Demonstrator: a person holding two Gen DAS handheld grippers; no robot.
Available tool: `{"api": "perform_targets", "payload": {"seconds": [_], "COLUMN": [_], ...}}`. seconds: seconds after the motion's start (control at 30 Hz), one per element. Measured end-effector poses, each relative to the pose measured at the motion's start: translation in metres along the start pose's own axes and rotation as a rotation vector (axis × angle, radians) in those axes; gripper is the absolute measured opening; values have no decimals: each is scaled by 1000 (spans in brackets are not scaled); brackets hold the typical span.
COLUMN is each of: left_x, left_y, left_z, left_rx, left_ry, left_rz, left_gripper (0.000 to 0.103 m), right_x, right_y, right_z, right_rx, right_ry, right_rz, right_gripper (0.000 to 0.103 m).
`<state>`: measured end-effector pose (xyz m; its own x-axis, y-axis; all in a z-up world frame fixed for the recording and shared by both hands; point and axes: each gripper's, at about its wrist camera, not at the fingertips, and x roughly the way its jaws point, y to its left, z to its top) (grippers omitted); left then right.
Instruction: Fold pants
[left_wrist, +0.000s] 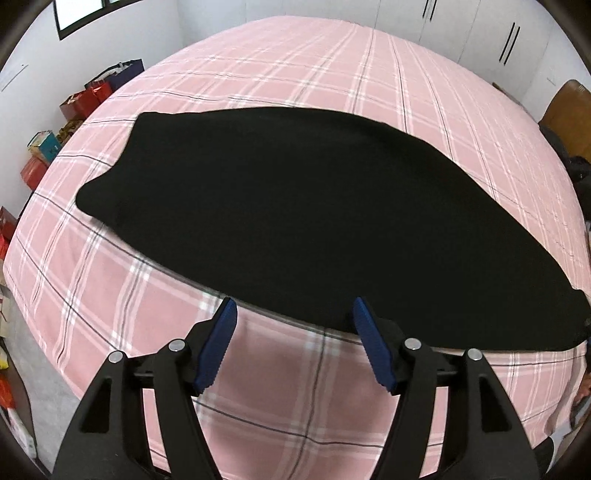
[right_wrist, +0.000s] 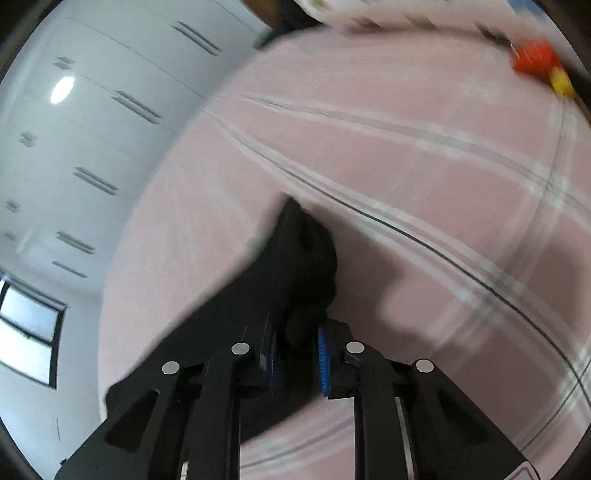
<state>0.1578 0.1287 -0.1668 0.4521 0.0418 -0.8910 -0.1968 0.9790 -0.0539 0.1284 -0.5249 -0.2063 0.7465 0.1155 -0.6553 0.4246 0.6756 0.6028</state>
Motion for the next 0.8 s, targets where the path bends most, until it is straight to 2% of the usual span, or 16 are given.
{"api": "perform_targets", "payload": {"seconds": [0.07,0.17,0.3,0.4,0.57,0.7,0.8], "left_x": [-1,-4,-12,-22,-31,-34,-27], "left_y": [10,20,43,55,68,73,73], "left_z": [-2,-7,-13,-17,-21,-29,-31], "left_rx": [-11,-47,-94,-74,-19,-2,16], "left_ry": [-8,-4,-18,-69,-132,-185,-186], "left_rz": [-4,-28,-52,-22,23,24,30], "left_gripper": [63,63,69,73,74,74,74], "right_x": [-5,-3,5,31,66,89,107], "right_y": [45,137,220,281,331,344,345], "right_z": [-5,-20,-66,-117,-196,-248,-277], "right_rx": [-86,-268,-449,-577,-723,-772,-819], "right_ry": [2,27,75,144,249,315,345], "right_rz": [36,87,124,138,104,72,31], "right_gripper": [16,16,16,16,16,16,18]}}
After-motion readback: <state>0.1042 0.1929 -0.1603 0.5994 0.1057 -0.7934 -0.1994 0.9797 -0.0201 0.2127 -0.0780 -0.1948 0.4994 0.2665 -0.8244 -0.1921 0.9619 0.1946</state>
